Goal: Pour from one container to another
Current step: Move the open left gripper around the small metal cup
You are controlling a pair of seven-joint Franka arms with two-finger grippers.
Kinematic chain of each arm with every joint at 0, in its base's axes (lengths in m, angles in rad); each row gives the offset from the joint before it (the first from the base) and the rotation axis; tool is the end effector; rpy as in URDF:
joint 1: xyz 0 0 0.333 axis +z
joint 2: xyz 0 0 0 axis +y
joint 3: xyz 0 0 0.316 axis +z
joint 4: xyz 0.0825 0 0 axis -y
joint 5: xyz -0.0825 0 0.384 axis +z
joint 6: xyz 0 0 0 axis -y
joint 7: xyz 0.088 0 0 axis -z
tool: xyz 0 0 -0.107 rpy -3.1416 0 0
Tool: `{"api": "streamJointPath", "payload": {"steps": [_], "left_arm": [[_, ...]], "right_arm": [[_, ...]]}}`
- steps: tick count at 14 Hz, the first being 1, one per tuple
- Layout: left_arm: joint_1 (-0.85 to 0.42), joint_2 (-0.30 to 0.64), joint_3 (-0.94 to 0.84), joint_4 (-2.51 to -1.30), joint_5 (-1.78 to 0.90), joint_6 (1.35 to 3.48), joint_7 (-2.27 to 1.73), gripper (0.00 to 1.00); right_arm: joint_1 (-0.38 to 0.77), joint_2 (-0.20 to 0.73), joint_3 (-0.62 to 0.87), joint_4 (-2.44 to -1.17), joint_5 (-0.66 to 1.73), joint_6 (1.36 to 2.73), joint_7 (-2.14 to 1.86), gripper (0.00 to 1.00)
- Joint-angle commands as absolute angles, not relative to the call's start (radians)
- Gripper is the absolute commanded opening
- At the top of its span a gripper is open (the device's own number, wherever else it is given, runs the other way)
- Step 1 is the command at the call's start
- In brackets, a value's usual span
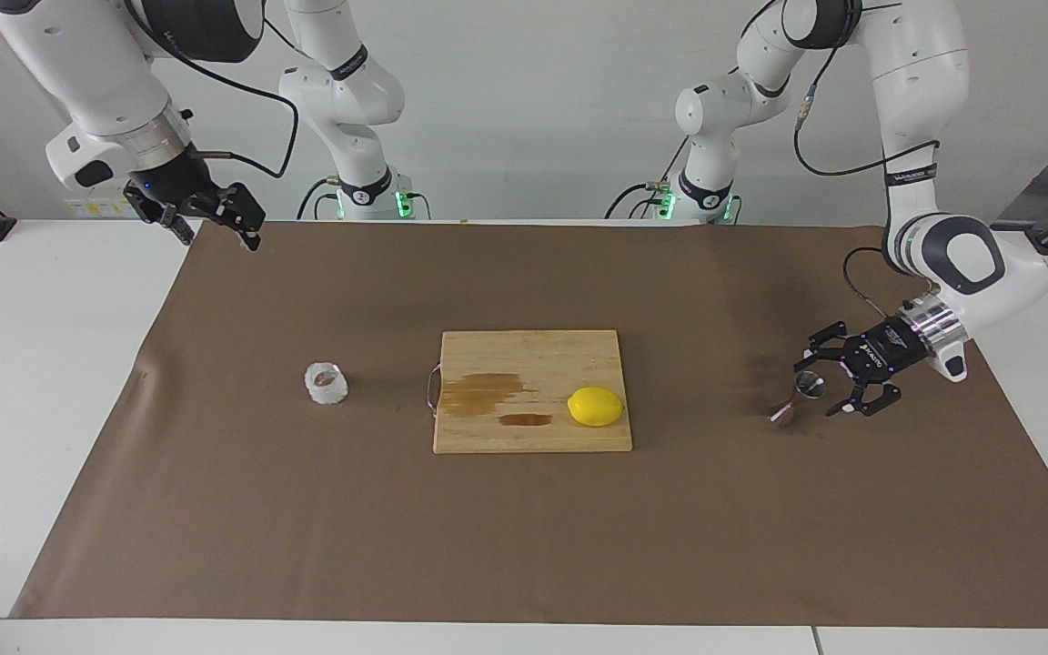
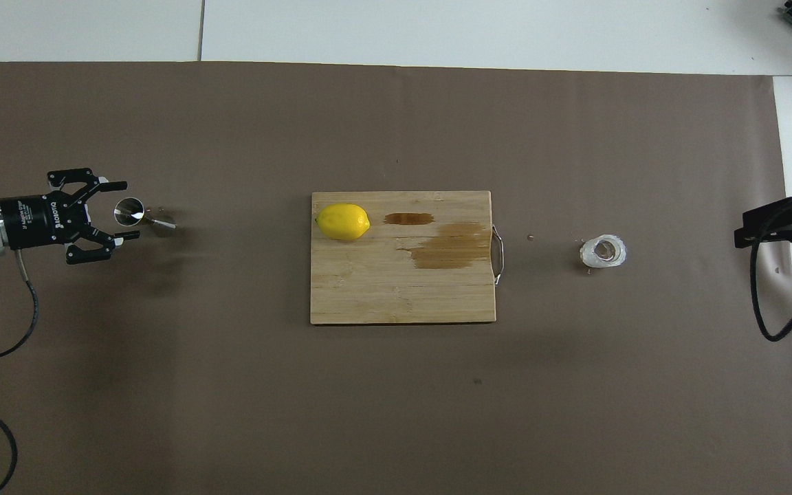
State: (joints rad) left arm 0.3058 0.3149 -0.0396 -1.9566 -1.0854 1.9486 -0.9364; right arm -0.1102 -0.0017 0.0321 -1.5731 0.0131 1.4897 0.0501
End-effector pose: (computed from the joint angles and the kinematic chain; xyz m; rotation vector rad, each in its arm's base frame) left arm 0.5900 0.1005 0.3222 1.3918 1.7766 -0.7119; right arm 0.5434 -0.0410 0.6176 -3.1185 0.1993 0.1274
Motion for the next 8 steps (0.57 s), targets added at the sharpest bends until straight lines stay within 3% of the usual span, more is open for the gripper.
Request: {"api": "streamJointPath", "payload": {"steps": [1, 3, 6, 7, 8], "left_arm": [[0.307, 0.296, -0.041, -1.980, -1.109, 1.945, -0.916, 0.82], [0.310, 0.296, -0.041, -1.982, -1.109, 1.945, -0.916, 0.72], [0.310, 0.296, -0.040, -1.982, -1.109, 1.945, -0.917, 0.65], [0.311, 0.296, -0.040, -1.982, -1.109, 1.944, -0.917, 0.59], [0.311, 0.296, -0.040, -1.982, -1.109, 1.944, -0.917, 0.47]], "right_arm": [[-0.118, -0.005, 0.037, -1.565, 0.029, 1.473, 0.054, 1.00], [-0.118, -0.005, 0.037, -1.565, 0.029, 1.471, 0.054, 1.00], [-0.118, -0.005, 0.037, -1.566, 0.029, 1.473, 0.054, 1.00], [-0.118, -0.005, 0.037, -1.566, 0.029, 1.471, 0.054, 1.00], [-0.117, -0.005, 0.037, -1.565, 0.029, 1.473, 0.054, 1.00]]}}
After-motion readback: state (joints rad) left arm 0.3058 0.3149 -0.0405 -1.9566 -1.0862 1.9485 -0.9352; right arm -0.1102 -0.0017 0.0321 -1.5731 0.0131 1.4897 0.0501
